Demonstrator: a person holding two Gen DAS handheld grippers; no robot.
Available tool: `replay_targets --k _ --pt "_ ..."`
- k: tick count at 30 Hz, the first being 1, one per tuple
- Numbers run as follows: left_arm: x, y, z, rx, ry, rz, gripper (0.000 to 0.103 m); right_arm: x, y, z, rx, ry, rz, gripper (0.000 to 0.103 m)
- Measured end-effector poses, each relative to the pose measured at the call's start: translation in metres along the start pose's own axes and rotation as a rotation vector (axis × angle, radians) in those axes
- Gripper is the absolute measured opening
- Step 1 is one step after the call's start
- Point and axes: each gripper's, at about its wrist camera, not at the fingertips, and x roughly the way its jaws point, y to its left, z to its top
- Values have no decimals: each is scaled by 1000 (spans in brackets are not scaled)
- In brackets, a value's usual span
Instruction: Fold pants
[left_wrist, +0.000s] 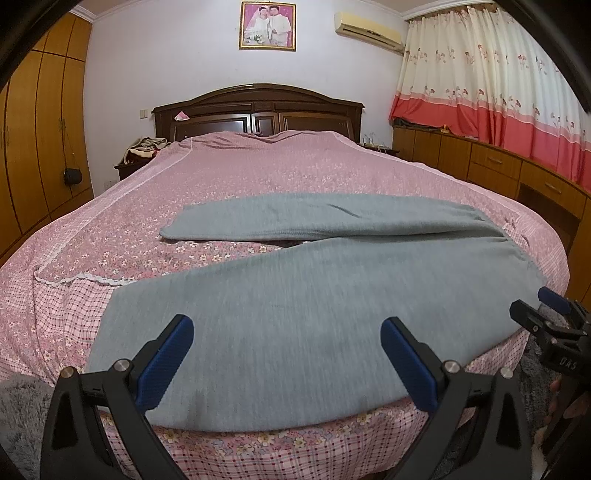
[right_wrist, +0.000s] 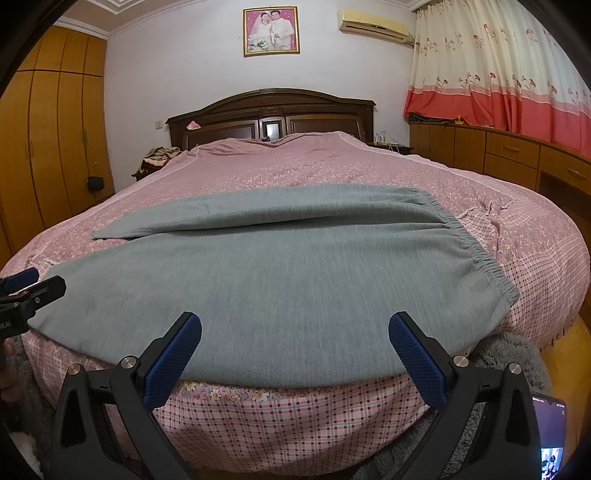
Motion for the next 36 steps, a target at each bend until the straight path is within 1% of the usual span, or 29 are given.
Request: replay_targets --k 36 --pt "2 0 -1 12 3 2 103 -1 1 -2 -6 7 1 103"
